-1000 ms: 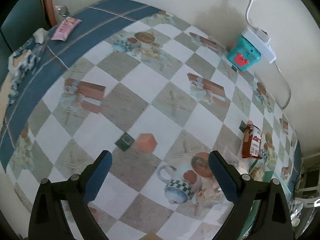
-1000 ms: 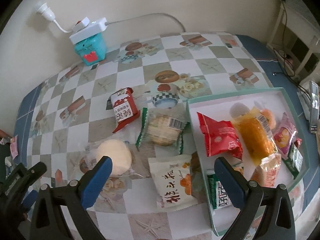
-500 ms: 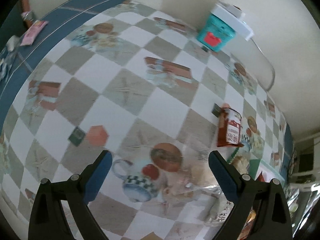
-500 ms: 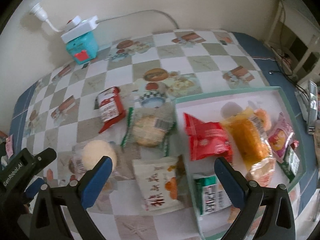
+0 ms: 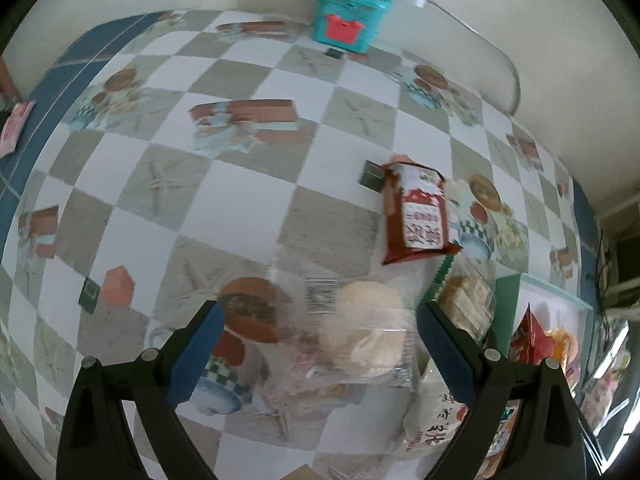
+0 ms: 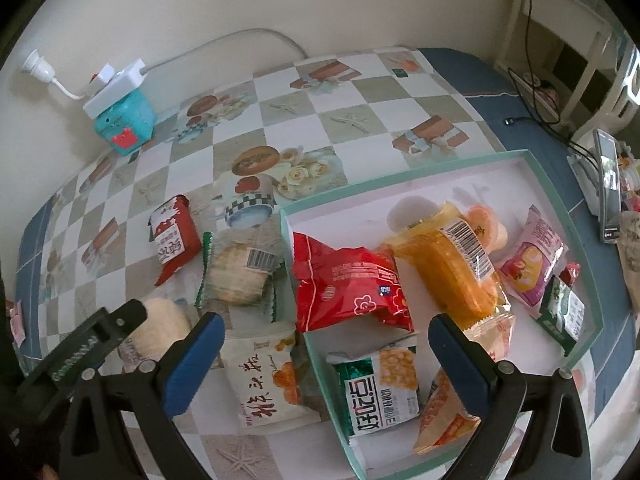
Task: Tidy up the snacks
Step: 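Move the left tool to the clear-wrapped round bun while the right tool approaches the white red-text packet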
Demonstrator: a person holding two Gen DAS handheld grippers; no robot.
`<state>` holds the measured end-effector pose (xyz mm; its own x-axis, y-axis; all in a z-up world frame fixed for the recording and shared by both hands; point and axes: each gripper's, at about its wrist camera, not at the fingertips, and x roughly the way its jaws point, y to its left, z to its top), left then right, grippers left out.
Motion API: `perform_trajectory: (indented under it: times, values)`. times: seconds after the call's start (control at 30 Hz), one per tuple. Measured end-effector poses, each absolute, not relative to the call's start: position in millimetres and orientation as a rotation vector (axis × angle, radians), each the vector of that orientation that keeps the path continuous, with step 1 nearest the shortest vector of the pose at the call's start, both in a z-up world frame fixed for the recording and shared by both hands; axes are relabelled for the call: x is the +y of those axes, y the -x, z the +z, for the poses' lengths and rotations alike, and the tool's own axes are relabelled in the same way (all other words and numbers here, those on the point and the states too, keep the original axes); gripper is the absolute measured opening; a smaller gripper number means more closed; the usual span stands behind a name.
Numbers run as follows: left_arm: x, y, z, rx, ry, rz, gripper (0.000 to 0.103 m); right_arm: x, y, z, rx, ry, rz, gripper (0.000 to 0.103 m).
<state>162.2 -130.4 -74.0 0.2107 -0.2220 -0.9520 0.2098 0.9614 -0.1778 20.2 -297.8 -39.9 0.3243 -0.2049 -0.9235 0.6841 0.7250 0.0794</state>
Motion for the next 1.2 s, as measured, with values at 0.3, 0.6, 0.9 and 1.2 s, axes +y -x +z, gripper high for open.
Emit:
perform_trajectory:
  times: [0.3,0.6,0.9,1.2]
  values:
    - [-152,-160,-86,1.333,-0.059,-0.31,0.097,-304,-15,-40,1.097,-0.521,-0.633,0.103]
    - [-138,-163,-100,1.366,-0.028,-0.265,0.097,-302,-16,-40,1.098,-0.513,-0.628,0.103]
    - [-106,-166,-98,1.386,-0.018,-0.204,0.097,-296,-19,-37,1.098,-0.49,-0.61,0.103]
    - [-63,-157,-91,1.405,0.015,-0.128,0.097,-281,-22,-29,1.074,-0.473,-0.527,0.103]
